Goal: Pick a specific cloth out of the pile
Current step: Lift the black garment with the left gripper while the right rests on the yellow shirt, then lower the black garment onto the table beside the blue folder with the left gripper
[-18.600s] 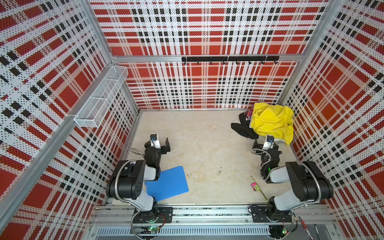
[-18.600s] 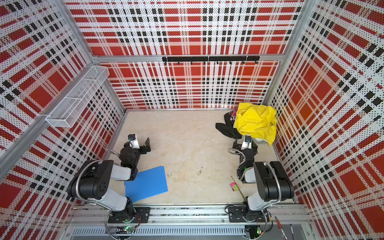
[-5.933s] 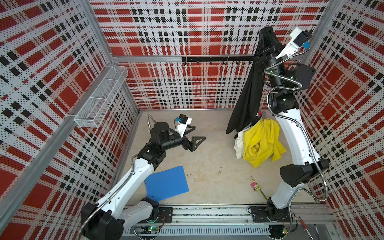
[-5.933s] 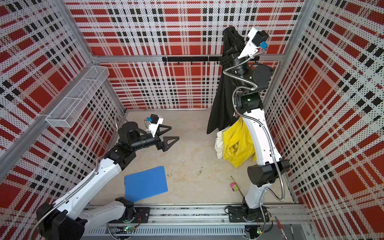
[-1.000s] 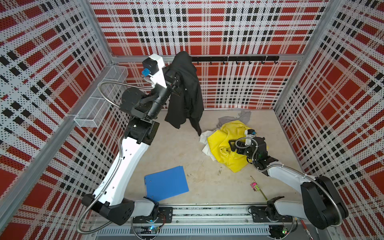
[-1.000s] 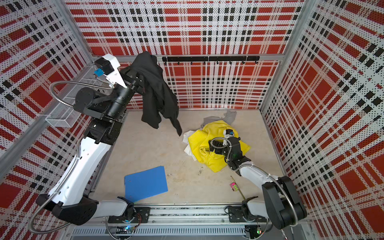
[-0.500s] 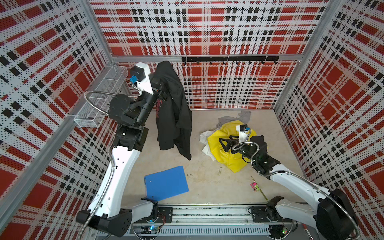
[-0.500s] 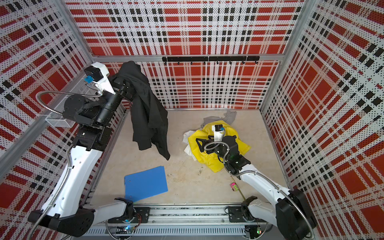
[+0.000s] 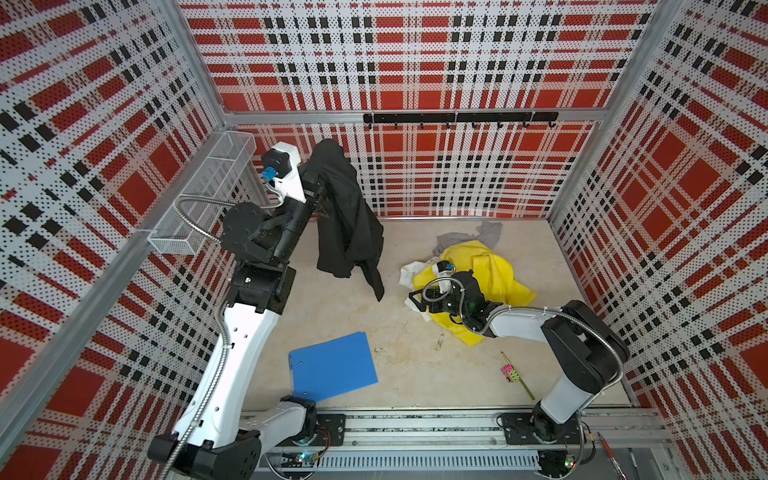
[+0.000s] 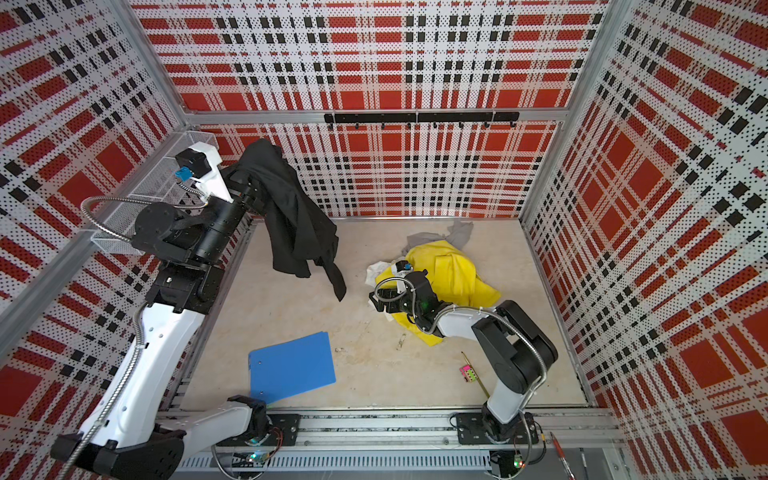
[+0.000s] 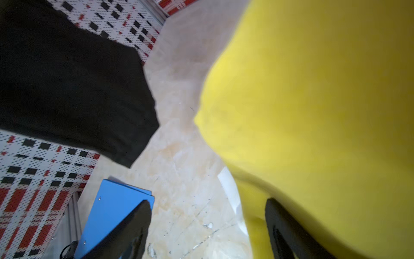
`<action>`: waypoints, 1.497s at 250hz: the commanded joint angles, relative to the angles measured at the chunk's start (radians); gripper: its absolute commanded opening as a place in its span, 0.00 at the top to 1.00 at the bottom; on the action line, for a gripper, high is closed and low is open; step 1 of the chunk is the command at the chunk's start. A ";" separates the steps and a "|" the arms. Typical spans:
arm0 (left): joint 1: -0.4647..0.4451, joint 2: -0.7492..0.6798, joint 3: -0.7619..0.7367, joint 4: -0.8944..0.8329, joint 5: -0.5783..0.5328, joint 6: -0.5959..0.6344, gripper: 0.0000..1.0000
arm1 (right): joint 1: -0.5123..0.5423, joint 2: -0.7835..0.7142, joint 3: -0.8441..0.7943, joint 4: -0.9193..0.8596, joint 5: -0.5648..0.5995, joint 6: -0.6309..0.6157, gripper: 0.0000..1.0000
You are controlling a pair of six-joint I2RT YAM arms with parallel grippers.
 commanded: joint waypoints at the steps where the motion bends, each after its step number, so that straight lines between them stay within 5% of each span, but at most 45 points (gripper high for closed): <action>1: 0.010 0.001 -0.001 0.045 0.004 -0.010 0.97 | -0.051 0.009 0.029 -0.002 0.102 0.018 0.16; 97: 0.025 0.091 0.016 0.045 -0.030 0.008 0.98 | -0.156 -0.053 0.021 -0.022 0.065 -0.086 0.15; 250: 0.128 0.156 0.056 -0.026 -0.094 0.053 0.98 | -0.141 -0.507 -0.108 -0.134 0.050 -0.142 0.04; 374: 0.138 0.267 -0.171 0.197 0.037 -0.153 0.98 | -0.140 -0.575 -0.169 -0.126 0.045 -0.142 0.04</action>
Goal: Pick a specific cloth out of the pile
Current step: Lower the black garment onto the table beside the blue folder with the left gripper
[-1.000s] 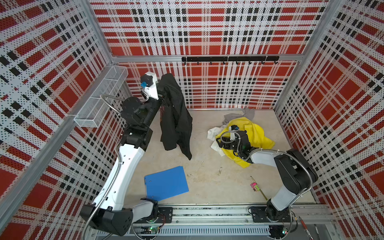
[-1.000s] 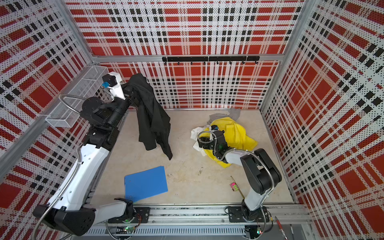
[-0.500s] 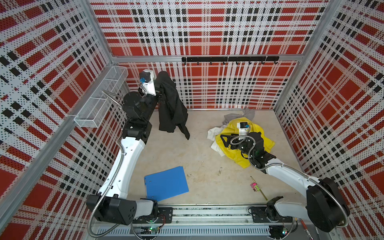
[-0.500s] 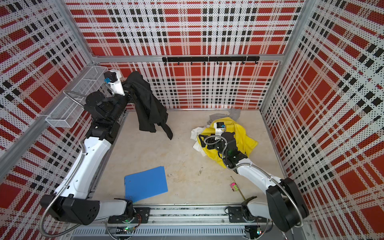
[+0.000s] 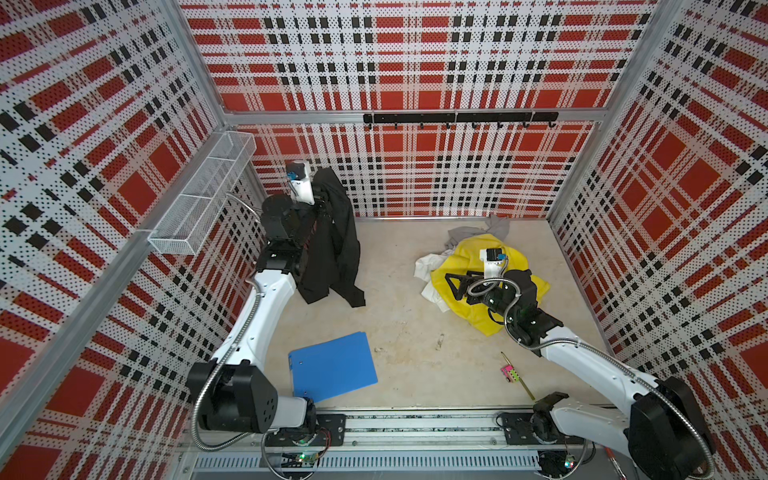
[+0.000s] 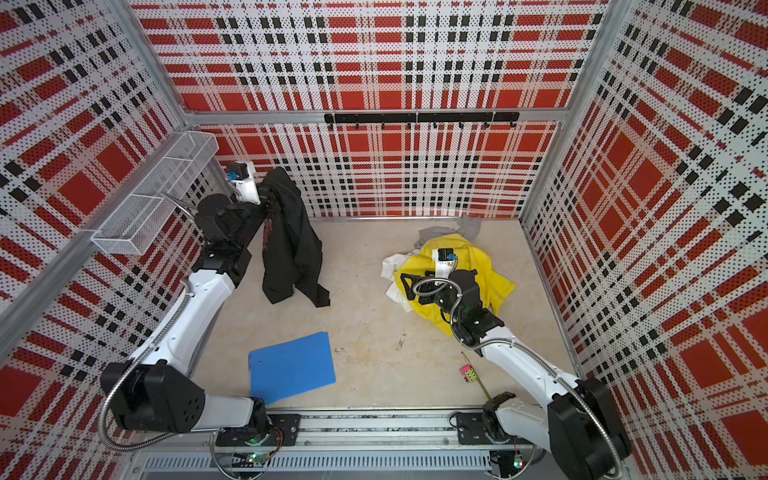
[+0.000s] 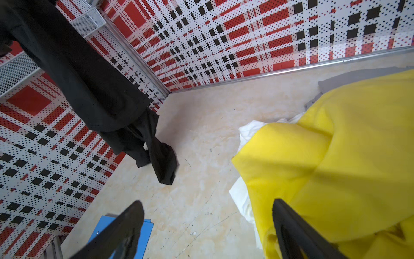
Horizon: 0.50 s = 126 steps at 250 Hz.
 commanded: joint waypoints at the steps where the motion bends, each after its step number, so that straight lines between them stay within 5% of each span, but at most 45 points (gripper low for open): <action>1: -0.012 0.001 -0.020 0.129 0.052 -0.077 0.98 | 0.005 -0.021 -0.015 0.034 -0.003 -0.020 0.04; 28: -0.041 -0.018 -0.077 0.135 0.019 -0.075 0.98 | 0.006 -0.024 -0.022 0.037 0.003 -0.019 0.04; 65: -0.087 -0.103 -0.204 0.049 -0.222 -0.029 0.99 | 0.005 -0.022 -0.033 0.050 0.003 -0.020 0.04; 126: -0.075 -0.152 -0.356 -0.063 -0.392 -0.073 1.00 | 0.006 -0.026 -0.028 0.058 -0.020 -0.015 0.04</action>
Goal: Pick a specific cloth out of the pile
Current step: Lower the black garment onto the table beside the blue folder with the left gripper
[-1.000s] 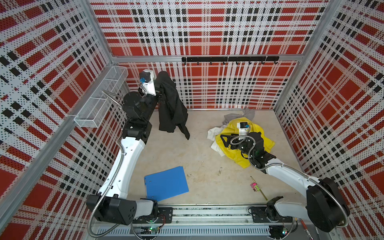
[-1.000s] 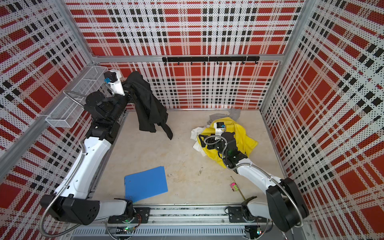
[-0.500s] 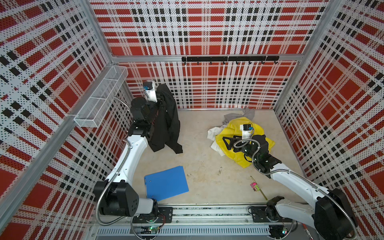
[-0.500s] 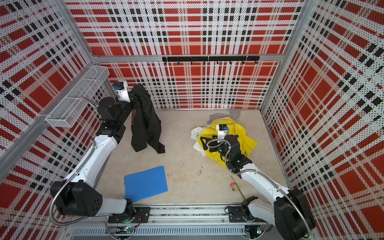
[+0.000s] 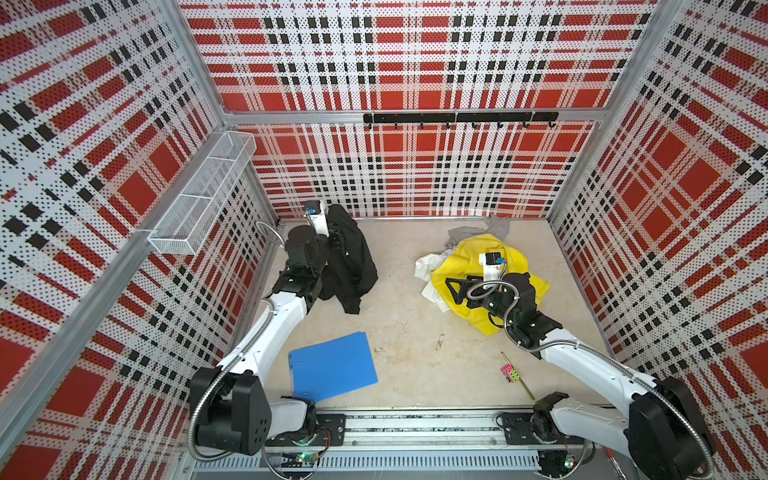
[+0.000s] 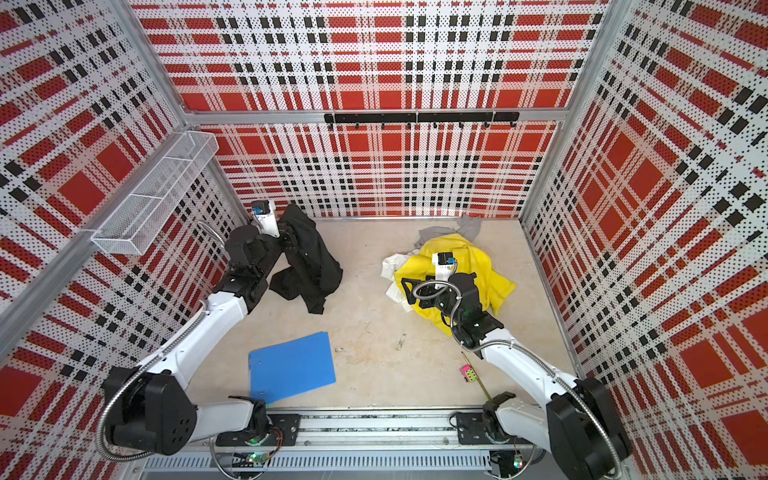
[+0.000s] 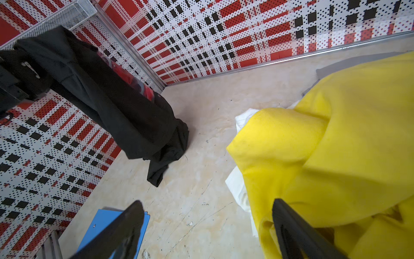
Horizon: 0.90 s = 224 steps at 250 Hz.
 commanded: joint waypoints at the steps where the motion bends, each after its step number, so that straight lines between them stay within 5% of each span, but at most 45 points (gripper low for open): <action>1: 0.014 -0.025 -0.034 -0.044 -0.135 -0.032 1.00 | 0.005 -0.026 -0.004 0.057 -0.016 -0.017 0.04; 64: 0.063 -0.004 -0.142 -0.029 -0.041 -0.116 1.00 | 0.005 -0.101 -0.040 0.056 -0.010 -0.047 0.02; 148: 0.022 0.098 -0.217 -0.013 -0.063 -0.192 0.97 | 0.004 -0.173 -0.067 0.087 -0.146 -0.094 0.00; 224: -0.008 0.162 -0.229 -0.058 -0.118 -0.214 0.92 | 0.006 -0.165 -0.069 0.068 -0.109 -0.104 0.00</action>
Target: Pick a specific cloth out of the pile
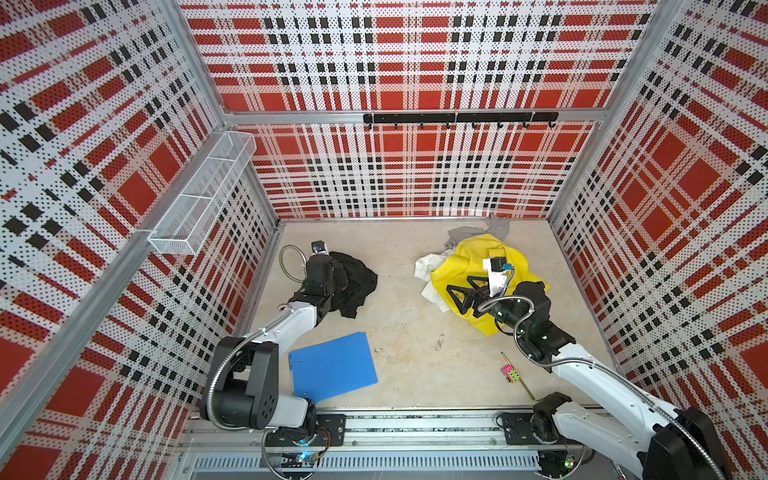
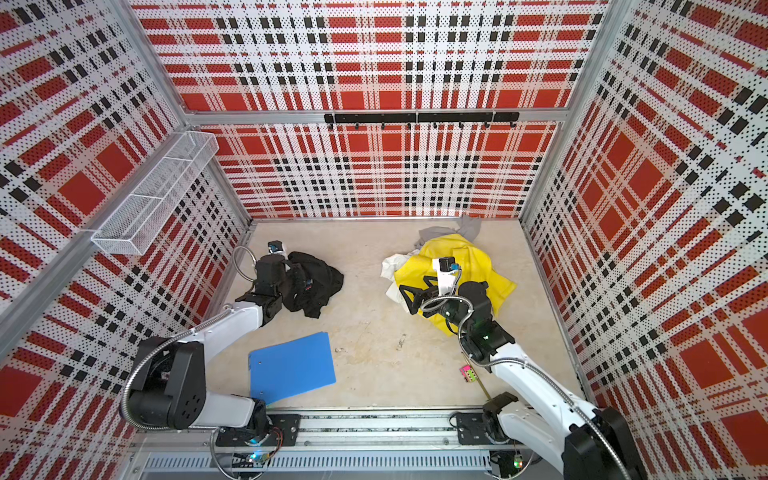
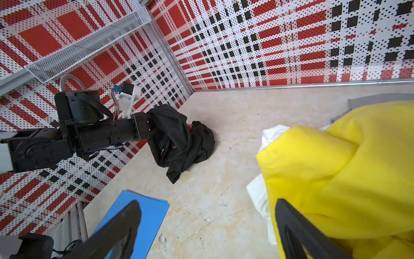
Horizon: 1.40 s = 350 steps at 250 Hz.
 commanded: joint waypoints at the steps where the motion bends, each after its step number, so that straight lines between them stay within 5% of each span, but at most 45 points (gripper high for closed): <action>1: -0.001 0.021 -0.005 -0.021 -0.030 -0.024 0.92 | 0.004 -0.008 -0.008 0.040 0.007 -0.023 0.00; 85: 0.038 0.029 -0.012 -0.056 0.057 -0.049 0.82 | 0.004 0.007 -0.001 0.032 0.037 -0.031 0.00; 159: 0.053 -0.011 -0.019 -0.100 0.117 -0.111 0.55 | 0.004 0.011 -0.003 0.030 0.052 -0.029 0.00; 199: 0.045 -0.048 -0.039 -0.140 0.181 -0.115 0.29 | 0.003 0.010 -0.005 0.028 0.059 -0.025 0.00; 226: 0.007 -0.069 -0.036 -0.231 0.166 -0.093 0.00 | 0.004 0.008 -0.006 0.028 0.061 -0.023 0.00; 350: 0.012 -0.387 -0.079 -0.403 0.309 -0.137 0.01 | 0.004 0.015 -0.020 0.060 0.055 0.006 0.01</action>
